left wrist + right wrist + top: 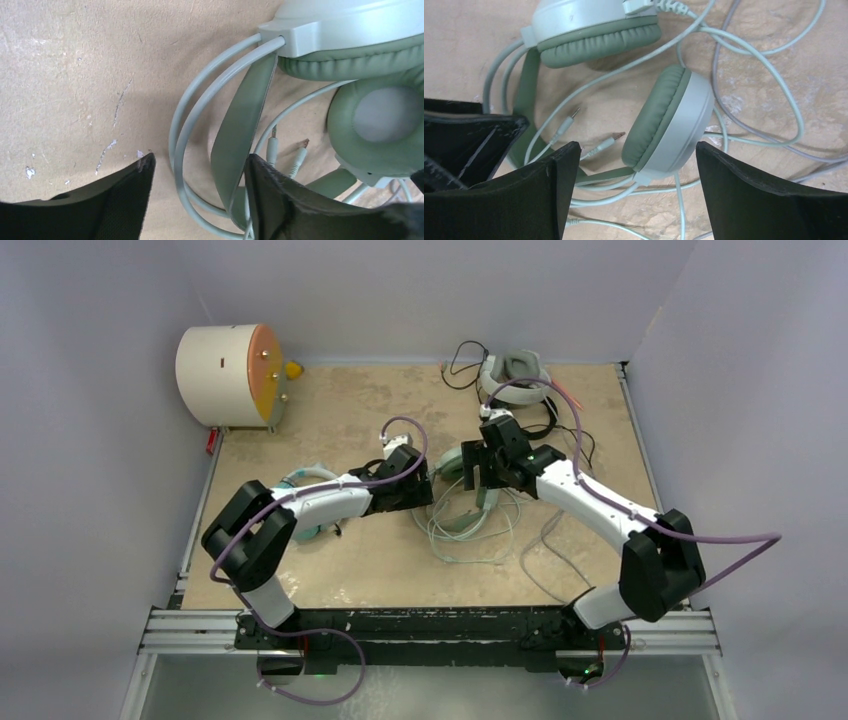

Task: Wrap the headphones
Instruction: Untie the headphones cable from the headphones.

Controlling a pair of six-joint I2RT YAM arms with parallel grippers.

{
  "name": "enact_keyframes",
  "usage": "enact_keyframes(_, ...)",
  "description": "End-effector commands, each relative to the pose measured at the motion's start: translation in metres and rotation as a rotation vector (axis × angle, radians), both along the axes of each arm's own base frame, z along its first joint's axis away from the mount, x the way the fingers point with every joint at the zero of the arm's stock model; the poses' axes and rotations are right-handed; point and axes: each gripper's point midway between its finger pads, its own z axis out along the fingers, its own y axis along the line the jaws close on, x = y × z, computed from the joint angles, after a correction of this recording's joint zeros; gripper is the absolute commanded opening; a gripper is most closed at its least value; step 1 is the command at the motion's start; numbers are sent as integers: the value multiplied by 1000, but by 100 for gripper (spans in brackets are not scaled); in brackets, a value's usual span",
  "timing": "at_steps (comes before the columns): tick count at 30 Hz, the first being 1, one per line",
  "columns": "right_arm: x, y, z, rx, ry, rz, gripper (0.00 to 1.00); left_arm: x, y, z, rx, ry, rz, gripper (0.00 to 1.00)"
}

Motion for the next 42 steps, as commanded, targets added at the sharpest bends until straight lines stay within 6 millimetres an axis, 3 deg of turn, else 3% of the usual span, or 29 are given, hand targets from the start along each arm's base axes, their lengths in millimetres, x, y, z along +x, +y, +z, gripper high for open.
enact_keyframes(1, -4, 17, 18, 76, -68, 92, 85, 10, 0, 0, 16, -22, 26, 57)
enact_keyframes(7, -30, 44, 19, 186, -66, 224, 81, 9, -1, -9, 42, -1, -4, 47)
enact_keyframes(11, -62, 67, 8, 77, -62, 335, 75, 11, 7, -10, 80, 3, -8, 29)
enact_keyframes(16, -89, 89, -10, 165, -74, 475, 77, 11, 14, 2, 106, -34, -31, 15)
enact_keyframes(19, -100, 101, -16, 247, -87, 543, 84, 11, 17, 8, 110, -47, -46, 0)
enact_keyframes(26, -103, 114, -40, 296, -82, 561, 84, 10, 19, 16, 114, -62, -63, 0)
enact_keyframes(34, -99, 132, -43, 289, -103, 585, 77, 6, 9, 21, 43, -38, -94, 0)
enact_keyframes(39, -84, 136, -48, 295, -118, 486, 61, 1, 3, 27, -40, -32, -80, 0)
enact_keyframes(42, -79, 134, -37, 318, -144, 432, 43, 1, 9, 24, -16, -38, -68, 0)
